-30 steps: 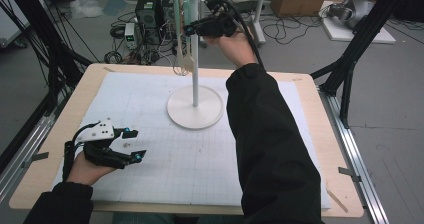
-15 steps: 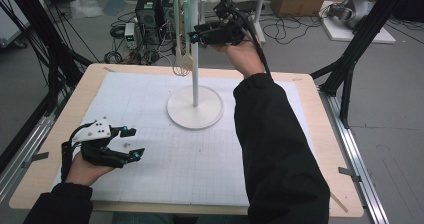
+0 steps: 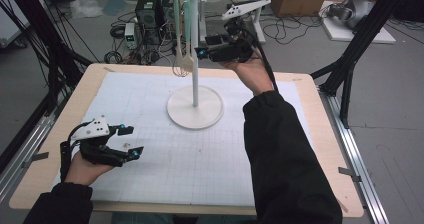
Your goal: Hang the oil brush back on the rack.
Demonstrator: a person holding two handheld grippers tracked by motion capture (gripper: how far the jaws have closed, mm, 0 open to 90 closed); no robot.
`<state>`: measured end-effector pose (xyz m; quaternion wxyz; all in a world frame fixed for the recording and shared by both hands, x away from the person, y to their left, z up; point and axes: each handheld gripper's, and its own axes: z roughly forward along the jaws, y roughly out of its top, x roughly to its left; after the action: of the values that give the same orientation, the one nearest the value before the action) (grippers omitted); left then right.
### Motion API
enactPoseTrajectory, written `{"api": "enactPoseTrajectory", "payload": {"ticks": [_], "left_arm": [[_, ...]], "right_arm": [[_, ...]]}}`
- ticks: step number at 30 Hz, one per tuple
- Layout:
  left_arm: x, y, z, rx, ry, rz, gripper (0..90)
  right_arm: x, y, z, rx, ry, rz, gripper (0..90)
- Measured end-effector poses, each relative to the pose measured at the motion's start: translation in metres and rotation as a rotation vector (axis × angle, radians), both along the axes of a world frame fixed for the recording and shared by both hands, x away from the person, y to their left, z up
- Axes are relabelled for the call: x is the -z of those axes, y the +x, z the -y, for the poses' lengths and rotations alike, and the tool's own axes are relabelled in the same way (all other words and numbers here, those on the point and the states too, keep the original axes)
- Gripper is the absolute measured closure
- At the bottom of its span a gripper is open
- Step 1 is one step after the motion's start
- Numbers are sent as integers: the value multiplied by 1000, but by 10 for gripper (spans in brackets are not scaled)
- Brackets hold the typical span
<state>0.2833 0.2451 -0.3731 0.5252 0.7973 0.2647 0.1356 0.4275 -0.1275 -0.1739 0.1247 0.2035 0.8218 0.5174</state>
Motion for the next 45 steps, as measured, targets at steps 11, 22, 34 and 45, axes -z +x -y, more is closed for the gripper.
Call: {"api": "enactPoseTrajectory", "payload": {"ticks": [11, 22, 34, 45], "left_arm": [[0, 1, -1, -20, 13, -4, 168], [0, 0, -2, -34, 2, -10, 154], [0, 1, -5, -44, 14, -11, 150], [-1, -1, -7, -56, 13, -14, 143]], "right_arm": [[16, -13, 5, -8, 0, 0, 302], [34, -23, 18, 27, 10, -20, 231], [55, -32, 28, 39, 35, -28, 217], [79, -44, 41, 56, 48, -48, 209]]}}
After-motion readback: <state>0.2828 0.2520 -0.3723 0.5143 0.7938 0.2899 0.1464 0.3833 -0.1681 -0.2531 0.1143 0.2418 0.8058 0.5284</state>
